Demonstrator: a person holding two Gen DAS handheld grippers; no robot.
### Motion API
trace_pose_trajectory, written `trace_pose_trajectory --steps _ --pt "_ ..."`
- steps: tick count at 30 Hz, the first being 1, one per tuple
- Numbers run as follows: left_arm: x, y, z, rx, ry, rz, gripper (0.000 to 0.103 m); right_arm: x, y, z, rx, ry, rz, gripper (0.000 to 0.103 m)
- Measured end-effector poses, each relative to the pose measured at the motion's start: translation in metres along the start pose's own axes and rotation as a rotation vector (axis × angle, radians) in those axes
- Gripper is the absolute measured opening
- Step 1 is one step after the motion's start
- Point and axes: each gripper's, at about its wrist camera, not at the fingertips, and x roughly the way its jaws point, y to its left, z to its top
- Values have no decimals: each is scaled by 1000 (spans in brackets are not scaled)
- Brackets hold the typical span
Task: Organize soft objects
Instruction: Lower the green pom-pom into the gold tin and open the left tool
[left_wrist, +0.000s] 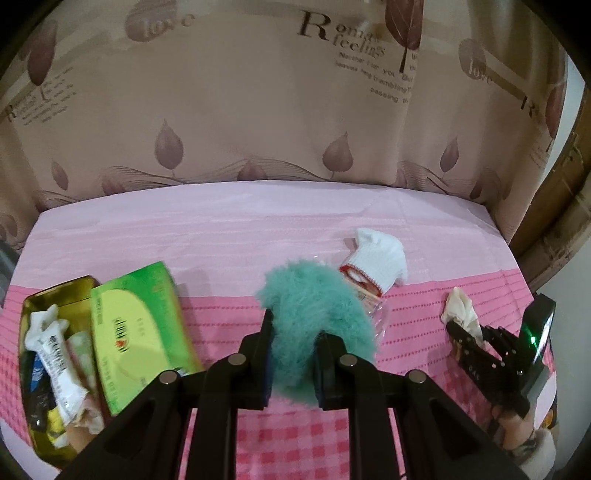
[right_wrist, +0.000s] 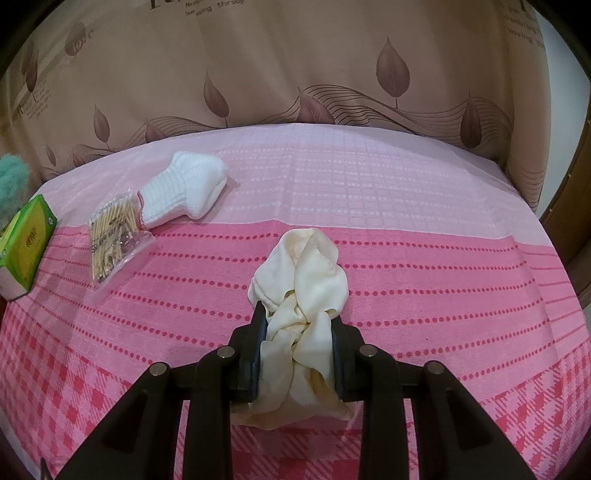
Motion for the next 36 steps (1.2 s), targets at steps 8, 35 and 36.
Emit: trace_pose_trajectory --steps 8,35,36 --pt "-31 35 -14 -36 -25 55 16 0 0 -1 0 0 -1 28" --pt "-69 205 -44 -199 -28 388 16 -1 1 0 -10 2 -13 28" --pt "-66 209 -44 -206 -24 396 16 -1 0 0 -11 2 -15 28"
